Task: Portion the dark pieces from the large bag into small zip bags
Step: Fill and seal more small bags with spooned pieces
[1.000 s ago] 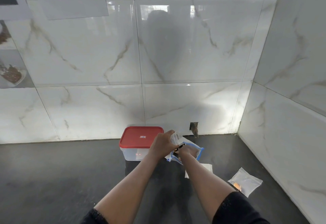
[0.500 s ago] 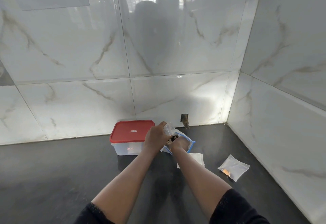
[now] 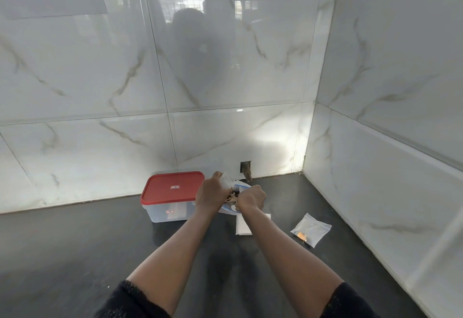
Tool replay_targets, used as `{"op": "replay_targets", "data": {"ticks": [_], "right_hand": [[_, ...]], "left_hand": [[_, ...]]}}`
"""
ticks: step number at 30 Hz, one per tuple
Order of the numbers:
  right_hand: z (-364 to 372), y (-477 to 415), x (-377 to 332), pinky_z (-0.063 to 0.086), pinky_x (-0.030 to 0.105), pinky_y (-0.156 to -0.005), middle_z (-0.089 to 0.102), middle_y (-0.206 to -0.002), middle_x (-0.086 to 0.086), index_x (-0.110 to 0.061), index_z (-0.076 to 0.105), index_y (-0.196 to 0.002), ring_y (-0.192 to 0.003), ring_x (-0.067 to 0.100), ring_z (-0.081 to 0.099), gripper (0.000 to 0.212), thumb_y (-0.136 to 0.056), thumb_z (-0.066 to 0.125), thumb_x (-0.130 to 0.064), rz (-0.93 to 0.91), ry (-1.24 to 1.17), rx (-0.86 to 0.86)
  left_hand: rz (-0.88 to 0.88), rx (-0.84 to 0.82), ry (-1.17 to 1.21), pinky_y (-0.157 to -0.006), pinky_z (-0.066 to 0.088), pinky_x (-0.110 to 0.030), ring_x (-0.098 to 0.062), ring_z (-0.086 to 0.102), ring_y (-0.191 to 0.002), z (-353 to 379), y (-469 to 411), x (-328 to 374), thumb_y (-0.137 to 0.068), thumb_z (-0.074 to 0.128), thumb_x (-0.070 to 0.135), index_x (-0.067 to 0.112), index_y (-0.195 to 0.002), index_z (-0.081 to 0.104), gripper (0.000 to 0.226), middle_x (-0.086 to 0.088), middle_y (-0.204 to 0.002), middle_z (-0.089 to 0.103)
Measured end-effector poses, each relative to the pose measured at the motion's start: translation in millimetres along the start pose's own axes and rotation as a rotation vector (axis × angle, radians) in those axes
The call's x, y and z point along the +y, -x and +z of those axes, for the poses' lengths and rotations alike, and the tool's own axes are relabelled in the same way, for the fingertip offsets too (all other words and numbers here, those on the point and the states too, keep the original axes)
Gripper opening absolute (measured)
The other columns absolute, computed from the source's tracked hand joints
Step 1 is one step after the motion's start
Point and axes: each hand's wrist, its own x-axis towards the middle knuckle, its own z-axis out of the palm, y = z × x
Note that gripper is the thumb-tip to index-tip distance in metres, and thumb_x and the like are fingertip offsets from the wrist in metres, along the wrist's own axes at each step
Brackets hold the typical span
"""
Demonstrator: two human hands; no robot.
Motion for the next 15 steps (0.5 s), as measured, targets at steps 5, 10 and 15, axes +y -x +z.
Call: {"op": "replay_targets", "data": {"ticks": [5,10,15], "right_hand": [[-18,-8,6,0.057,0.04,-0.085,0.068,-0.107,0.02,0.003,0.063,-0.104,-0.096,0.035,0.068,0.022,-0.085,0.052,0.0,-0.009,0.031,-0.006],[-28,-6,17,0.058,0.04,-0.081,0.066,-0.106,0.019,0.003,0.063,-0.104,-0.095,0.036,0.068,0.024,-0.086,0.048,0.002,-0.055,0.094,-0.014],[-28,-4,22,0.06,0.044,-0.065,0.059,-0.089,0.017,-0.006,0.048,-0.071,-0.085,0.038,0.07,0.02,-0.086,0.047,0.007,-0.063,0.073,-0.06]], "left_hand": [[-0.023,-0.018,0.003,-0.082,0.046,-0.035,-0.032,0.057,-0.108,-2,0,-4,-0.078,0.067,0.036,0.016,-0.129,0.048,0.058,-0.012,-0.115,0.063],[0.027,-0.05,-0.049,-0.09,0.044,-0.036,-0.03,0.054,-0.112,3,0,-9,-0.078,0.067,0.035,0.018,-0.132,0.045,0.061,-0.01,-0.123,0.058],[0.091,-0.054,-0.096,-0.091,0.039,-0.035,-0.026,0.051,-0.114,9,3,-15,-0.077,0.068,0.035,0.02,-0.129,0.046,0.059,-0.006,-0.124,0.056]]}}
